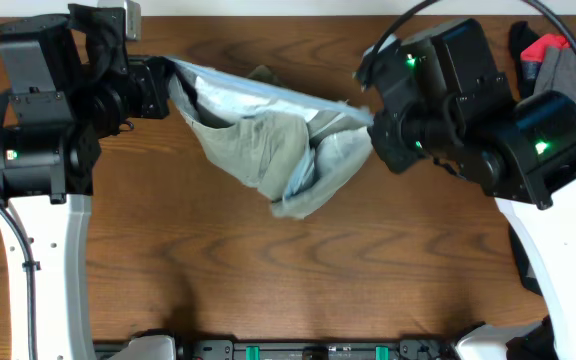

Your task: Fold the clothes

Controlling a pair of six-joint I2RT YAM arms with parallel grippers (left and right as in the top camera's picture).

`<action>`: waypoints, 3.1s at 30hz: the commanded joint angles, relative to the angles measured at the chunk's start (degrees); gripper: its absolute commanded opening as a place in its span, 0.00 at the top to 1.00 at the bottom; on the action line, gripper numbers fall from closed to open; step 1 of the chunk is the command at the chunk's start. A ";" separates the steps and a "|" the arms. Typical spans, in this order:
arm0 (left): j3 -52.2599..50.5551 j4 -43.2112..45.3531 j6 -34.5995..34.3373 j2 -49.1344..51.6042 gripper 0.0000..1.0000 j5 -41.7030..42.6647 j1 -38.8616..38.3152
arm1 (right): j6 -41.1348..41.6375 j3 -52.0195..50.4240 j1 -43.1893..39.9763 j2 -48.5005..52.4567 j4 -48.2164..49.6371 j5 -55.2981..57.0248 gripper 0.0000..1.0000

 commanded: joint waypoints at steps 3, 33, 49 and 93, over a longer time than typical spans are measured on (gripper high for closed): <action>2.01 1.55 0.13 0.11 0.94 -0.90 0.63 | -14.60 1.25 -0.59 -1.33 -4.20 -8.57 0.90; 12.94 3.61 -1.40 -0.13 0.94 -8.02 0.61 | 15.69 -15.04 11.80 0.17 13.33 1.18 0.35; 32.30 -8.57 -2.47 -0.87 0.94 -3.19 0.57 | 12.50 -15.04 -0.72 8.22 30.34 -11.13 0.30; 33.51 8.57 -5.64 0.44 0.94 -41.46 -0.11 | 10.99 -15.34 18.32 5.86 31.50 -25.86 0.27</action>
